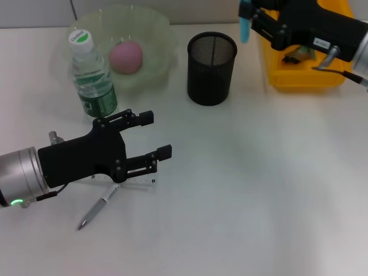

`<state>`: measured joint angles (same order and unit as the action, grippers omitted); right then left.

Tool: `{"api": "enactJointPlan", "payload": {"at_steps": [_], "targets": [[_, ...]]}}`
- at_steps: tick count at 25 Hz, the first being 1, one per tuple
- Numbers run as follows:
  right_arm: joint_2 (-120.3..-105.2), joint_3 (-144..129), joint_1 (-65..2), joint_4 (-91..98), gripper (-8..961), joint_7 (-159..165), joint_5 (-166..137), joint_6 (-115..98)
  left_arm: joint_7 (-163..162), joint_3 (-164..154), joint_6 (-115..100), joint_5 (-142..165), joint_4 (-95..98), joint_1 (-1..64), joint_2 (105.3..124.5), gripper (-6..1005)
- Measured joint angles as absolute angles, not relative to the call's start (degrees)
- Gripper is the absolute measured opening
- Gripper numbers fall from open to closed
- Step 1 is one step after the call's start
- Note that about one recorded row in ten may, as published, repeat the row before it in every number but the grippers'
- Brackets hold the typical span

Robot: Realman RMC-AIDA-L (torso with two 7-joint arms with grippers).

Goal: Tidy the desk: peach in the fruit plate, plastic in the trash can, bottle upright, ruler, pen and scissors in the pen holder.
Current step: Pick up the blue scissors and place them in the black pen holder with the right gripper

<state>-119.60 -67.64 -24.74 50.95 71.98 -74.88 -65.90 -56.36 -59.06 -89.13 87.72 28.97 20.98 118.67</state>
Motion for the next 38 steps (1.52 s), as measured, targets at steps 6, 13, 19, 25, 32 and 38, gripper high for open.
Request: {"api": "enactJointPlan", "payload": {"at_steps": [6,13,19,25,32,38], "targets": [[-119.62,-68.6,-27.21,44.12,230,64.39,-69.89,-64.12,-56.34,-59.01,-89.24,87.5,28.9,21.13,118.65,790],[-119.62,-68.72,-29.33,34.76,232,52.58,-62.94,-63.85,-56.34,-58.97,-88.88,86.86,28.2,21.53,118.65,790],[-119.62,-68.26,-32.71,27.32,233,44.7,-60.09,-63.2,-56.33,-58.97,-88.67,86.36,28.19,21.76,118.65,790],[-119.75,-68.94,-36.73,18.64,234,34.98,-52.19,-63.13,-56.34,-58.97,-88.12,85.8,28.21,22.17,118.65,790],[-119.86,-69.23,-38.9,15.39,235,34.02,-52.16,-61.22,-56.34,-58.97,-87.59,85.78,28.21,22.43,118.65,790],[-119.89,-69.29,-38.95,14.87,236,34.02,-52.24,-61.06,-56.34,-58.97,-87.36,85.78,28.21,22.53,118.65,791]]}}
